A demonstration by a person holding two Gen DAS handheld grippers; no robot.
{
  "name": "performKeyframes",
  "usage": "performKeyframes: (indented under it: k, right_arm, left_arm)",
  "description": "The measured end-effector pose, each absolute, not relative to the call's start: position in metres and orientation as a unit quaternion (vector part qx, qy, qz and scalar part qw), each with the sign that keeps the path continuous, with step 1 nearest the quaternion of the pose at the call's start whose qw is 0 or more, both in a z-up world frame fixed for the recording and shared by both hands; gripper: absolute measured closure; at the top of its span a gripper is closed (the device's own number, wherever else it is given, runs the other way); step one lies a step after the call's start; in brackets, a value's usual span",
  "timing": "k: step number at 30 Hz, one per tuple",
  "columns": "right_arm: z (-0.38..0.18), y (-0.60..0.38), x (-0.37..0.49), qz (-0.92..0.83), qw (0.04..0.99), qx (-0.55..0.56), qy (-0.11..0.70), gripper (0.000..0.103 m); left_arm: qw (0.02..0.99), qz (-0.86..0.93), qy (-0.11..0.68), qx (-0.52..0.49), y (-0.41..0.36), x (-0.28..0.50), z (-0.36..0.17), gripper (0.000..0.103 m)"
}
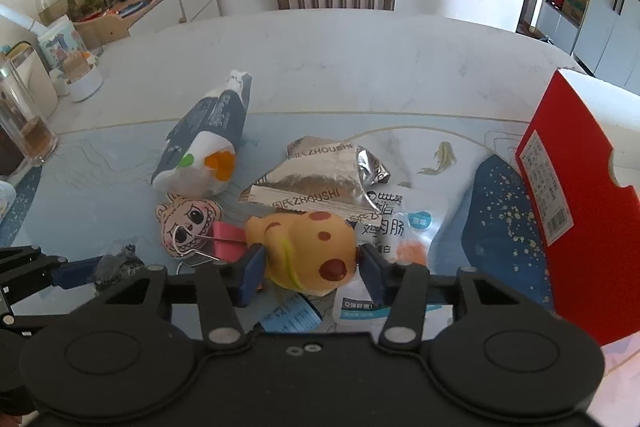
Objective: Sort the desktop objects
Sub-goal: 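Close the right gripper on the yellow squishy toy, then carry the seaweed bag with the left gripper and the yellow toy with the right gripper into the box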
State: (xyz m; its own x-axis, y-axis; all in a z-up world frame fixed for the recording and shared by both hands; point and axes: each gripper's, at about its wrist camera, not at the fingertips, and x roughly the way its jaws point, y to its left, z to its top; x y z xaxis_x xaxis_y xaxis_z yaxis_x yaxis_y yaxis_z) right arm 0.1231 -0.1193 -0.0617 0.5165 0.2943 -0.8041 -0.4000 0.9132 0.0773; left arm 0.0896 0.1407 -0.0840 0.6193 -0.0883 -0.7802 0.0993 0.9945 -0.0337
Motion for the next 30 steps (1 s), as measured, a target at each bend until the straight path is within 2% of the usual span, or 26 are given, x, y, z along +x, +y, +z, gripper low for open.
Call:
performKeyframes:
  k: [11,30]
  right_arm:
    - [-0.043,-0.137,0.107,0.212,0.875,-0.041,0.434,0.059]
    - [-0.004,-0.201,0.088,0.206,0.884,0.011,0.419,0.06]
  left_arm:
    - [0.905,-0.054,0.422,0.0,0.128,0.08,-0.06,0.066]
    - [0.907,-0.097,0.409,0.019,0.069,0.079,-0.013,0.065]
